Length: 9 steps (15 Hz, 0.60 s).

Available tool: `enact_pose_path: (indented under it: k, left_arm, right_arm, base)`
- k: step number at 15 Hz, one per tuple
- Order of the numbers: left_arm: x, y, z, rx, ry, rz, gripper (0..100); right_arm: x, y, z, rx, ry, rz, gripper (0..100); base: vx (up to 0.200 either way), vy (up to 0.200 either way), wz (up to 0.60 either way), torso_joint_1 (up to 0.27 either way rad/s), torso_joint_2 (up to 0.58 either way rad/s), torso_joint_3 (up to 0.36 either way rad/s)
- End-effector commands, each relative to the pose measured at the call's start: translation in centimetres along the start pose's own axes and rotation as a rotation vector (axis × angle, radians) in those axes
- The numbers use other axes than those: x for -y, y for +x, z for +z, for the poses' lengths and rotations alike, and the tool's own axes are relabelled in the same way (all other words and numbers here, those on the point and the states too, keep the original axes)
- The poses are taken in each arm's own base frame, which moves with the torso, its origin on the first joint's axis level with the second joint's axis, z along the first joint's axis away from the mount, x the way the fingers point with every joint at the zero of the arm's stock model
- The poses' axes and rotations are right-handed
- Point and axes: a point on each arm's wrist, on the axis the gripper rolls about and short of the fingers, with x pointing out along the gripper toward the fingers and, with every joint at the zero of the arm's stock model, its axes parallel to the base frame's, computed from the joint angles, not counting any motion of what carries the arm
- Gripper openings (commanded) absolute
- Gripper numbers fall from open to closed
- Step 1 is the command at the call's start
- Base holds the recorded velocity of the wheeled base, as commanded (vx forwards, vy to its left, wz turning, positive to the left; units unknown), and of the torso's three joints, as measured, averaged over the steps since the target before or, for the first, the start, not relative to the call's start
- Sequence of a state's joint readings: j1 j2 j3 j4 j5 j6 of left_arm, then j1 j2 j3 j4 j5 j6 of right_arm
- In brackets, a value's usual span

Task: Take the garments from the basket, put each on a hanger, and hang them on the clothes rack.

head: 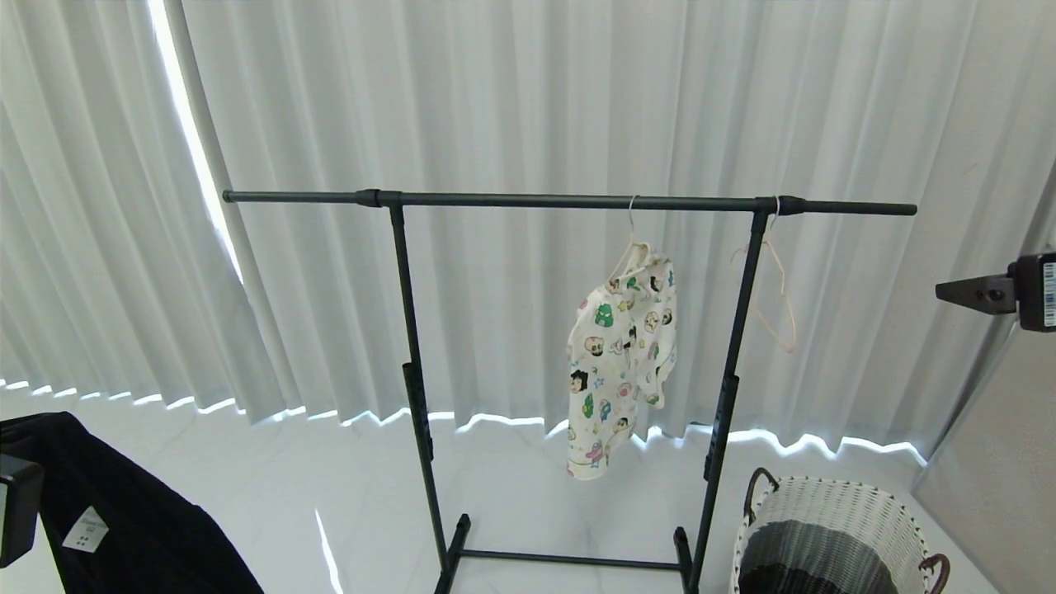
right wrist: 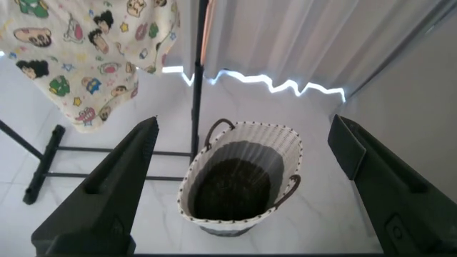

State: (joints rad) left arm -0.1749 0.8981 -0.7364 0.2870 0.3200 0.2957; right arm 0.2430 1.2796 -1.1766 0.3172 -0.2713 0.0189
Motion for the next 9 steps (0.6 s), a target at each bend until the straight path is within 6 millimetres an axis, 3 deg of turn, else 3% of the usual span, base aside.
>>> enact_pose_path:
  k: [1, 6, 9]
  left_arm:
    - [0.02, 0.06, 0.01, -0.002, 0.001, 0.0, 0]
    - [0.01, 0.08, 0.05, -0.002, -0.001, 0.0, 0]
    - [-0.03, 0.0, 0.11, 0.002, -0.003, 0.0, 0]
  right_arm:
    - [-0.09, 0.25, -0.03, -0.006, -0.003, 0.0, 100]
    - [-0.31, 0.6, -0.85, -0.015, -0.025, 0.063, 100]
    - [-0.38, 0.76, -0.46, 0.023, -0.014, 0.177, 100]
  base:
    - [0.0, 0.0, 0.0, 0.246, -0.54, -0.295]
    - [0.0, 0.0, 0.0, 0.228, -0.49, -0.261]
    - [0.2, 0.0, 0.0, 0.048, -0.1, -0.056]
